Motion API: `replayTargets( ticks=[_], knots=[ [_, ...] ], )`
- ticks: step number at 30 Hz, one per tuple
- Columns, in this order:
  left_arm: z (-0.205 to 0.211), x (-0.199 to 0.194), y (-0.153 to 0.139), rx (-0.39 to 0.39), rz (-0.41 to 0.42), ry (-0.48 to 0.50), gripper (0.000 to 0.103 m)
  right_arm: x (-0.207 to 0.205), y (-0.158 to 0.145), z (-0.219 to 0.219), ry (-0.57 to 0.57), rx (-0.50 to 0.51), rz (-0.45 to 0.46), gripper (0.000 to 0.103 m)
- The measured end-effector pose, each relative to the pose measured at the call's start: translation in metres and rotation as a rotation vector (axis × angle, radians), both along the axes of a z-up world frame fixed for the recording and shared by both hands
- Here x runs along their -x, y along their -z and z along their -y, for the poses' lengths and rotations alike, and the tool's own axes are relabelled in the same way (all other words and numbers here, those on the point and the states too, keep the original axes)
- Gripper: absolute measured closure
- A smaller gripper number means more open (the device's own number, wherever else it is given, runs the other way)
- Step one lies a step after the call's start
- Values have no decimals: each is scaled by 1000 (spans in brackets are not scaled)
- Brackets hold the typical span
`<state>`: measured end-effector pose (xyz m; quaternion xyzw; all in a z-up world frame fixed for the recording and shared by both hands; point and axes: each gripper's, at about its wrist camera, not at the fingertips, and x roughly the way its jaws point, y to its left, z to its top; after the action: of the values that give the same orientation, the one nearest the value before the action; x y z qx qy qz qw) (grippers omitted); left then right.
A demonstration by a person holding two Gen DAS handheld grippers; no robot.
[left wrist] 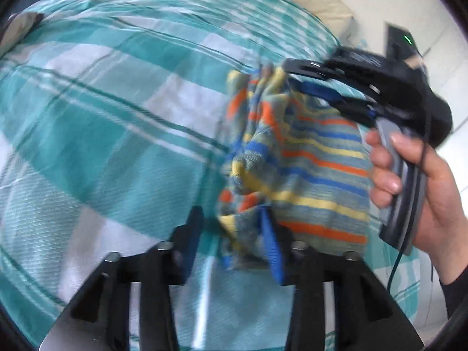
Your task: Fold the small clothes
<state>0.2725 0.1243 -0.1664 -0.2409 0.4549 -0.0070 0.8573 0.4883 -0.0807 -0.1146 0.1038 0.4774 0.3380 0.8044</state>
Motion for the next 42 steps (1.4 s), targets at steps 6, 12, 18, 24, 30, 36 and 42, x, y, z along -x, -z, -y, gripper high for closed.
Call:
replayTargets(
  ticks=[6, 12, 18, 24, 30, 36, 42],
  knots=[
    [-14, 3, -17, 7, 81, 4, 46, 55, -36, 63, 4, 129, 179, 65],
    [2, -20, 9, 38, -24, 77, 99, 132, -9, 79, -149, 171, 132, 74],
    [7, 1, 12, -91, -57, 117, 99, 165, 57, 93, -43, 261, 41, 86],
    [0, 24, -10, -201, -84, 46, 47, 190, 35, 92, 22, 290, 73, 67],
    [0, 46, -29, -312, -43, 18, 30, 239, 29, 111, 61, 303, 113, 36],
    [9, 55, -34, -385, -35, 25, 29, 272, 35, 131, 131, 321, 120, 36],
    [14, 65, -30, -410, -44, 27, 29, 282, 46, 148, 190, 360, 146, 36]
  ],
)
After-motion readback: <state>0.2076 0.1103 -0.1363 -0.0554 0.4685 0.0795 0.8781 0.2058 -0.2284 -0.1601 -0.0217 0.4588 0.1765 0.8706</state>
